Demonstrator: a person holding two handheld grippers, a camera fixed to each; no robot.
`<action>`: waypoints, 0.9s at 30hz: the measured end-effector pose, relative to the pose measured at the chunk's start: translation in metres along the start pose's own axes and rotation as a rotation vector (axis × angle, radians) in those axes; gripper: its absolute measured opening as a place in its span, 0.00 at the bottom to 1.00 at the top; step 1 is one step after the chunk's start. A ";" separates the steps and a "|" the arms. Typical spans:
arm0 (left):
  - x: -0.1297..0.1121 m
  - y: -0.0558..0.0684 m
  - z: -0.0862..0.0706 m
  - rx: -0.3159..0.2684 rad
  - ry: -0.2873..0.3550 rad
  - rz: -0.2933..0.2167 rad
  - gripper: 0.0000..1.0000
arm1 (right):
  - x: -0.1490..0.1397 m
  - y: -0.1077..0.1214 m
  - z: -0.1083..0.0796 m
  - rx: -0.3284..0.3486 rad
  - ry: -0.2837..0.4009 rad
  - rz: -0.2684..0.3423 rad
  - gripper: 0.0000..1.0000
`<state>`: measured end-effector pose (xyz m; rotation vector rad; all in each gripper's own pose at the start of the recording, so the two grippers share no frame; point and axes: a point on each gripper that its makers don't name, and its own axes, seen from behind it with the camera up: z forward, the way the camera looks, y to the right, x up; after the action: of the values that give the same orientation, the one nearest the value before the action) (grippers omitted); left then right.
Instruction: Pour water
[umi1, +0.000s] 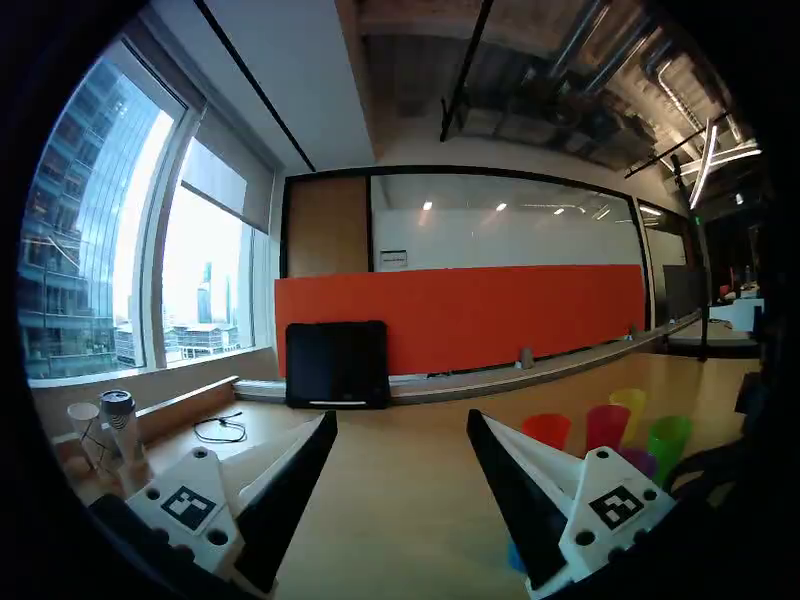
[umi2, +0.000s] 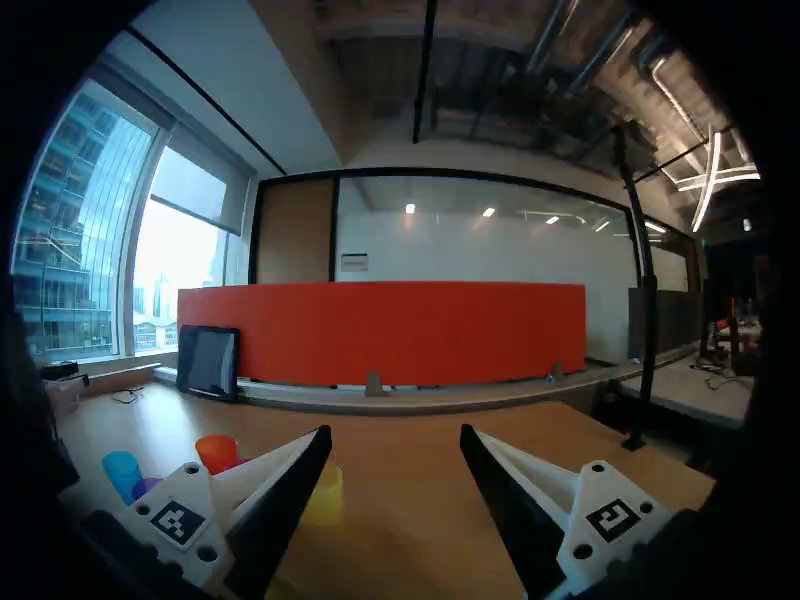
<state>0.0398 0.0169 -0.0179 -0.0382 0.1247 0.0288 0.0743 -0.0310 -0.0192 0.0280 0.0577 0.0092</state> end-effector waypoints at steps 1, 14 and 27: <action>-0.001 0.000 0.000 0.001 -0.001 -0.001 0.97 | 0.000 -0.001 0.000 0.001 -0.001 0.000 0.99; -0.019 -0.005 -0.004 0.019 -0.013 -0.025 0.97 | 0.009 -0.014 0.001 0.016 -0.002 0.012 0.99; -0.033 -0.010 -0.004 0.030 -0.028 -0.040 0.96 | 0.008 -0.017 -0.001 0.018 -0.017 -0.001 0.99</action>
<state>0.0072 0.0060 -0.0171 -0.0105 0.0962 -0.0123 0.0827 -0.0480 -0.0214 0.0462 0.0412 0.0078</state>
